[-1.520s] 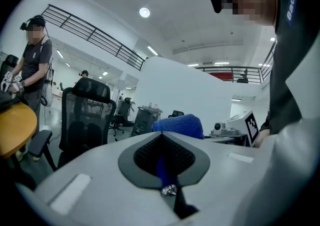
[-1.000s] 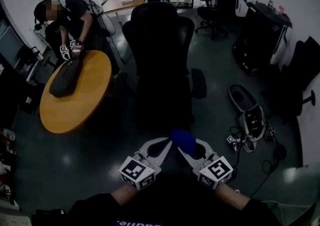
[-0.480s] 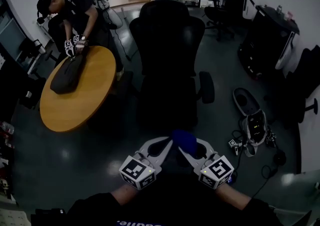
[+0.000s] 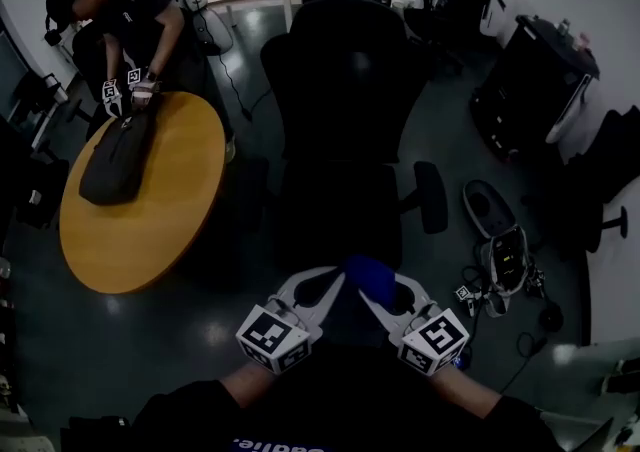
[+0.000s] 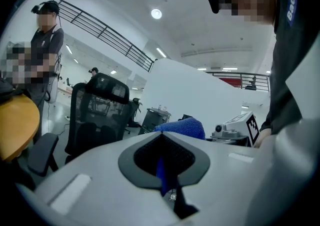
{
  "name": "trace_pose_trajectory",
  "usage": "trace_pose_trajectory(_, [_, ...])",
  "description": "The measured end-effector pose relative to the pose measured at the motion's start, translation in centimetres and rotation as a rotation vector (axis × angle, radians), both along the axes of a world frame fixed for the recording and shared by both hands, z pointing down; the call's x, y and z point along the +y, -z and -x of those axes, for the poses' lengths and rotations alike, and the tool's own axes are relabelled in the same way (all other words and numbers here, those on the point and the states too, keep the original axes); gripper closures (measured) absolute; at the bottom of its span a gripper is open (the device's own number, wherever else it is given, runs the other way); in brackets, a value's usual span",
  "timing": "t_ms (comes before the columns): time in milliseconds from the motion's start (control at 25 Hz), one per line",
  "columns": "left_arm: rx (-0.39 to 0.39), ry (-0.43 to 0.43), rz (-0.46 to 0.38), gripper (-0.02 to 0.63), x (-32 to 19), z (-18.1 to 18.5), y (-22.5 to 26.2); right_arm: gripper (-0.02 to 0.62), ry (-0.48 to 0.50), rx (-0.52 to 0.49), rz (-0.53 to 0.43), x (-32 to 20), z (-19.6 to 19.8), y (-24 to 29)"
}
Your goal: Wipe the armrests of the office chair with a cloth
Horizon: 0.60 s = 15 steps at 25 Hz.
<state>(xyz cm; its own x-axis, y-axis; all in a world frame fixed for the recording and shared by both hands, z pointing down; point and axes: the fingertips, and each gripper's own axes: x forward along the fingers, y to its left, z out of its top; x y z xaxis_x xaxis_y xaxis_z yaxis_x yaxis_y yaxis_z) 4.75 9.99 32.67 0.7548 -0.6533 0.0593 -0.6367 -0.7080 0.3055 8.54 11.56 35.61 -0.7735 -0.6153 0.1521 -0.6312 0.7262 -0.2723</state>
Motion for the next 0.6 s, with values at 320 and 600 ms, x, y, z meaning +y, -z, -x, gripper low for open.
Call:
trace_pose_trajectory(320, [0.016, 0.041, 0.042, 0.594, -8.9, 10.2, -1.6, 0.463, -0.006, 0.056, 0.050, -9.0, 8.2, -0.3])
trace_pose_trajectory(600, [0.047, 0.079, 0.068, 0.594, -14.7, 19.6, -3.3, 0.463, -0.022, 0.061, 0.034, -15.6, 15.7, 0.8])
